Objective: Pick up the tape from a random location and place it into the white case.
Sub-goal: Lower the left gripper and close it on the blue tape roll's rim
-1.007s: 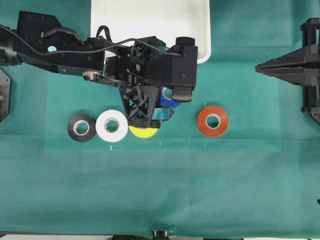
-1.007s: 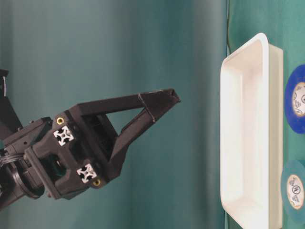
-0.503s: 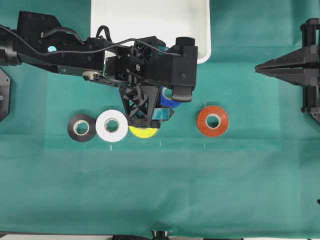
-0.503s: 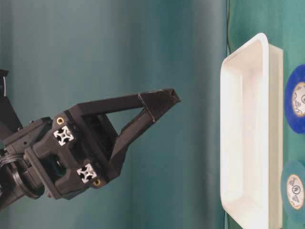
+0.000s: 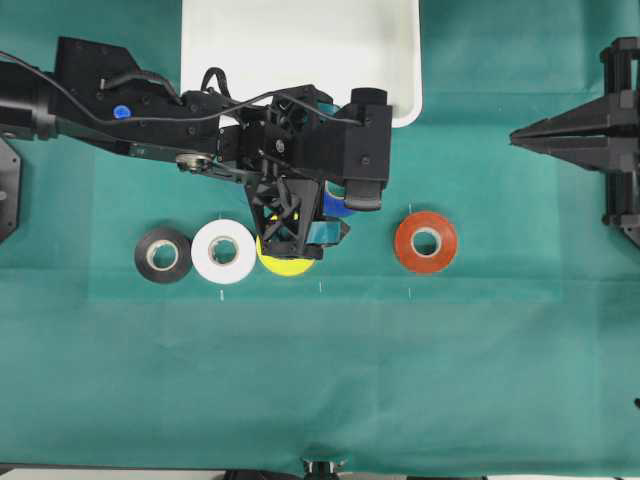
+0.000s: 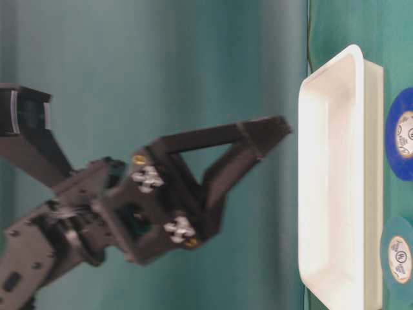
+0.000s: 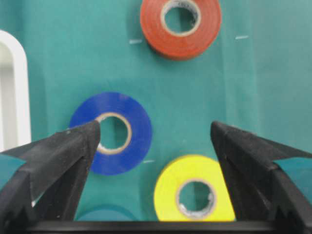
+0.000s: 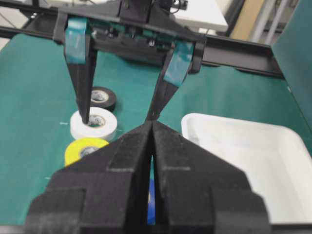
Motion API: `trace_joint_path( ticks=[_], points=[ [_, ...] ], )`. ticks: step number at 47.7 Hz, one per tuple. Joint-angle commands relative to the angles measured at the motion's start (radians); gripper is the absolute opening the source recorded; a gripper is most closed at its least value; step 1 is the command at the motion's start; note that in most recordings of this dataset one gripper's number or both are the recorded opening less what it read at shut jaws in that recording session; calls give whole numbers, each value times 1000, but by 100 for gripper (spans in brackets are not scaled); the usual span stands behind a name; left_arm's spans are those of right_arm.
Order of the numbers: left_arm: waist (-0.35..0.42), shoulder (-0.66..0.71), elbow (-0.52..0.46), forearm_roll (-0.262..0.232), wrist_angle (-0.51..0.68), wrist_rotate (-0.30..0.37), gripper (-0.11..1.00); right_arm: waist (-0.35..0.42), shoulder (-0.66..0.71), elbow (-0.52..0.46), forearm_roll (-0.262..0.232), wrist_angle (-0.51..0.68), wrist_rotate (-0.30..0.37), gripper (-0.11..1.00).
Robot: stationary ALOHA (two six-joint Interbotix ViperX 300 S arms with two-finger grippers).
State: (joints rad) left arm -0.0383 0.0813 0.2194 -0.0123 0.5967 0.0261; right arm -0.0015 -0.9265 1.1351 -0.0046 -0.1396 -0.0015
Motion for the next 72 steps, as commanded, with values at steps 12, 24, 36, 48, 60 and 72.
trace_joint_path(
  ticks=[12,24,36,48,60,72],
  points=[
    [0,8,44,2,-98,-29,97,2,11,-25,-2,-11,0,0],
    [8,43,80,2,-172,-32,97,2,18,-23,-2,-11,2,0],
    [8,107,80,2,-204,-41,97,3,20,-21,-2,-11,2,0],
    [17,158,87,2,-235,-43,97,2,20,-21,0,-9,2,0],
    [25,196,91,2,-252,-57,97,2,21,-21,-2,-6,2,0],
    [25,198,106,2,-288,-61,97,2,25,-21,-2,-6,-2,0]
  ],
)
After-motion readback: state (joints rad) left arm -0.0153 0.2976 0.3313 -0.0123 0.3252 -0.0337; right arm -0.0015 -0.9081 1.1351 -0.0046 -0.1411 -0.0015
